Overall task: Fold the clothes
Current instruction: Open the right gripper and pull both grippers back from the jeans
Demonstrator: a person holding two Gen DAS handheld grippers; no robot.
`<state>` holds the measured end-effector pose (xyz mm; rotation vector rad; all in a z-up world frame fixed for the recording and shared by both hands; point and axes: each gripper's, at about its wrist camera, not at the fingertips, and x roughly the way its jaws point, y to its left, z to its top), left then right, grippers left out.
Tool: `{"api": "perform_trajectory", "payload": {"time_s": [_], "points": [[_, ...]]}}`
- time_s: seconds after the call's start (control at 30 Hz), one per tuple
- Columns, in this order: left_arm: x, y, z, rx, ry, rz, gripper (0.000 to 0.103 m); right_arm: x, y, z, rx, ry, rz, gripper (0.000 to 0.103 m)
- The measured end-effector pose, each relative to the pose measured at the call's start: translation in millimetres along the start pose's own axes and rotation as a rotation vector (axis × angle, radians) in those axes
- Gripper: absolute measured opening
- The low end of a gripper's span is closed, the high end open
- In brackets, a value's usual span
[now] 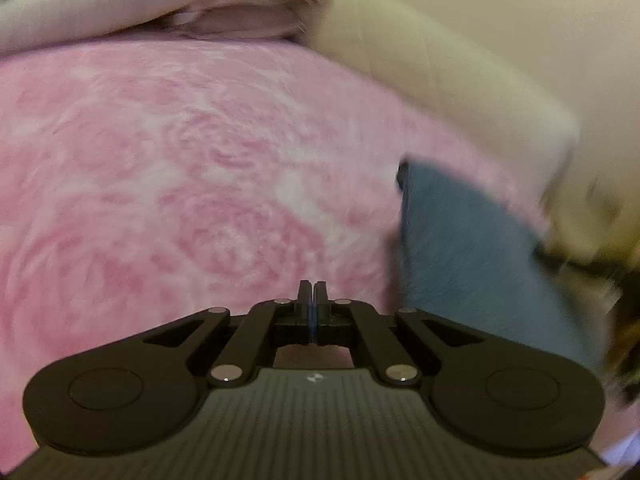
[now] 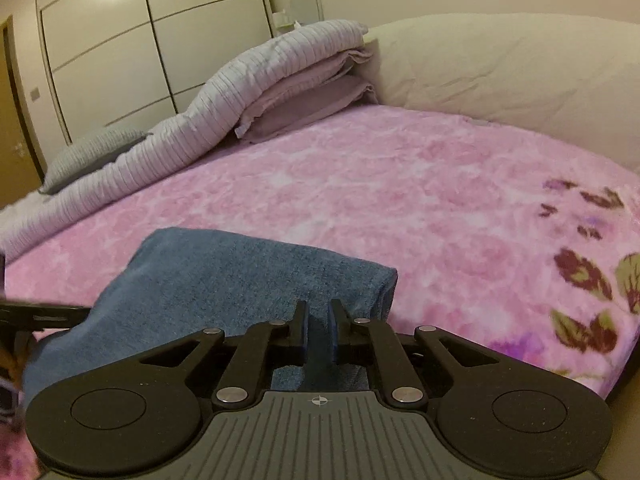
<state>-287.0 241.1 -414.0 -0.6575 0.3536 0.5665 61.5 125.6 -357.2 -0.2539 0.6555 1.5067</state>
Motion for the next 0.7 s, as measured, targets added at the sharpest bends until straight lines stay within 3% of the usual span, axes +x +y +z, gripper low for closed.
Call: {"api": "perform_trajectory", "payload": {"time_s": [0.07, 0.13, 0.27, 0.4, 0.53, 0.6, 0.7], "points": [[-17.4, -4.4, -0.1, 0.004, -0.041, -0.002, 0.000, -8.4, 5.9, 2.9, 0.028, -0.009, -0.019, 0.008], [-35.5, -23.6, 2.2, 0.025, -0.091, -0.068, 0.000, -25.6, 15.8, 2.0, 0.031, -0.028, -0.056, 0.009], [-48.1, -42.6, -24.2, 0.033, -0.078, -0.157, 0.000, -73.0, 45.7, -22.6, 0.016, -0.093, -0.036, 0.009], [-37.0, -34.0, -82.5, 0.061, 0.005, 0.027, 0.000, -77.2, 60.0, -76.2, -0.002, -0.004, -0.101, 0.009], [-64.5, -60.8, -75.8, 0.129, -0.053, 0.137, 0.000, -96.8, 57.1, -83.1, 0.069, -0.003, -0.162, 0.009], [-78.0, -69.5, -73.3, 0.102, -0.061, 0.112, 0.000, -111.1, 58.1, -79.9, 0.097, -0.010, -0.195, 0.009], [-96.3, -88.1, -82.0, 0.077, -0.048, 0.053, 0.000, -135.1, 68.8, -83.3, 0.115, -0.086, -0.132, 0.010]]}}
